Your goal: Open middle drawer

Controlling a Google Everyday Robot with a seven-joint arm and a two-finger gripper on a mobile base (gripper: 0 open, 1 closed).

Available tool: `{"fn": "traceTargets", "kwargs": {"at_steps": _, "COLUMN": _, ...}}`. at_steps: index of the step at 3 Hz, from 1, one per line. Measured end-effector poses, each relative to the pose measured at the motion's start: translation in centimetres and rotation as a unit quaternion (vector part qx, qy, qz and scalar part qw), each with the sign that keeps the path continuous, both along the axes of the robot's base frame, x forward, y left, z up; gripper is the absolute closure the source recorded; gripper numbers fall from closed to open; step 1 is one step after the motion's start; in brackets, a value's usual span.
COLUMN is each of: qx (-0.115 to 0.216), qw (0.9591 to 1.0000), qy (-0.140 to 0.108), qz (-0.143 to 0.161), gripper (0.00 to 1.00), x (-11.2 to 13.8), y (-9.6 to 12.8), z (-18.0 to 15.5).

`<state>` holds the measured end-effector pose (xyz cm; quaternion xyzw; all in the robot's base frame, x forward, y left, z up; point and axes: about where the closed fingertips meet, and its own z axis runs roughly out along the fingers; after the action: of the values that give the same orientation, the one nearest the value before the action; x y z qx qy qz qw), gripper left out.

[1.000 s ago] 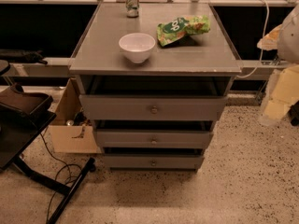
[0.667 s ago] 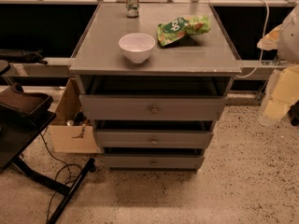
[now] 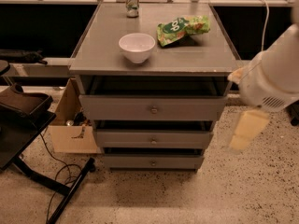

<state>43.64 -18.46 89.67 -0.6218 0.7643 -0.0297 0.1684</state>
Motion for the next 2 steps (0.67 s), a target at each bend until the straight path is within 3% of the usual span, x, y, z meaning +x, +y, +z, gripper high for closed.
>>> {"fn": "traceTargets", "kwargs": {"at_steps": 1, "qx": -0.006, "qw": 0.9999, "qy": 0.006, "qz": 0.008, "gripper": 0.0, "x": 0.0, "y": 1.5, "z": -7.4}}
{"fn": "traceTargets", "kwargs": {"at_steps": 2, "qx": -0.022, "qw": 0.999, "qy": 0.03, "qz": 0.024, "gripper": 0.0, "x": 1.1, "y": 3.3, "z": -17.6}}
